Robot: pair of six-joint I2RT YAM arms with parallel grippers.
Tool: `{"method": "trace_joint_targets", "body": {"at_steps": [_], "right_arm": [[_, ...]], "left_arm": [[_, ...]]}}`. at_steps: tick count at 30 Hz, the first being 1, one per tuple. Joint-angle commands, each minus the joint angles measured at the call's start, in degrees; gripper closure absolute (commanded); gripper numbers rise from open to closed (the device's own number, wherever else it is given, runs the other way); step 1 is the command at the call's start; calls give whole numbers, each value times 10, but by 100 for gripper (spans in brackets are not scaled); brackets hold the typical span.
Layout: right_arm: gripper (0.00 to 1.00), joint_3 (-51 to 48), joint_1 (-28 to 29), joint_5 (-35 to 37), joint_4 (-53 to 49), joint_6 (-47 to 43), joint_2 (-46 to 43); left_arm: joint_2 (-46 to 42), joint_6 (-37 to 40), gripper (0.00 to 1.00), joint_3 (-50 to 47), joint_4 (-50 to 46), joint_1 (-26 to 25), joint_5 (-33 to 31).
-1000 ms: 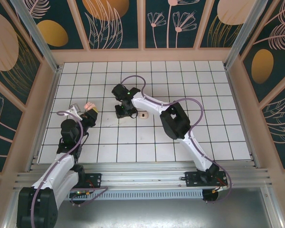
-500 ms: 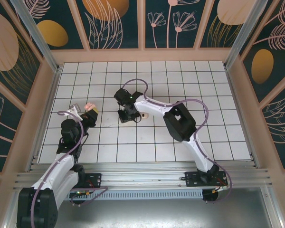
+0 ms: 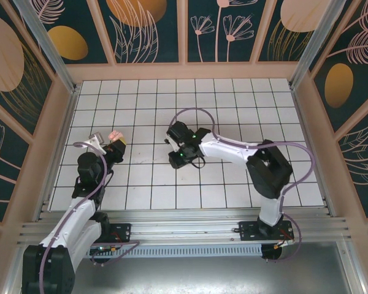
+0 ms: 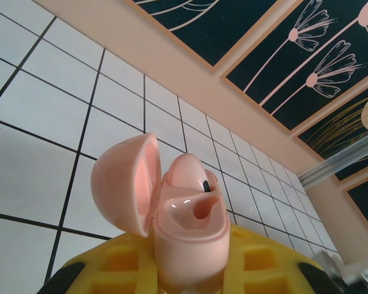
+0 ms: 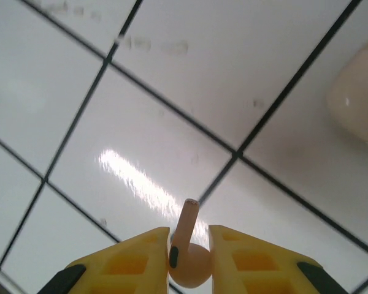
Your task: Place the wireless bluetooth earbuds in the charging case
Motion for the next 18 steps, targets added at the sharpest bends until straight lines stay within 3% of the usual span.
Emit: {"method": "trace_joint_targets", "body": {"at_steps": [1, 10, 18], "right_arm": [[78, -49, 4, -33, 17, -124, -46], [78, -64, 3, 21, -14, -226, -34], [77, -58, 4, 26, -20, -276, -13]], "left_arm": [[-9, 10, 94, 17, 6, 4, 7], [-2, 16, 94, 28, 5, 4, 8], [0, 23, 94, 33, 4, 4, 5]]}}
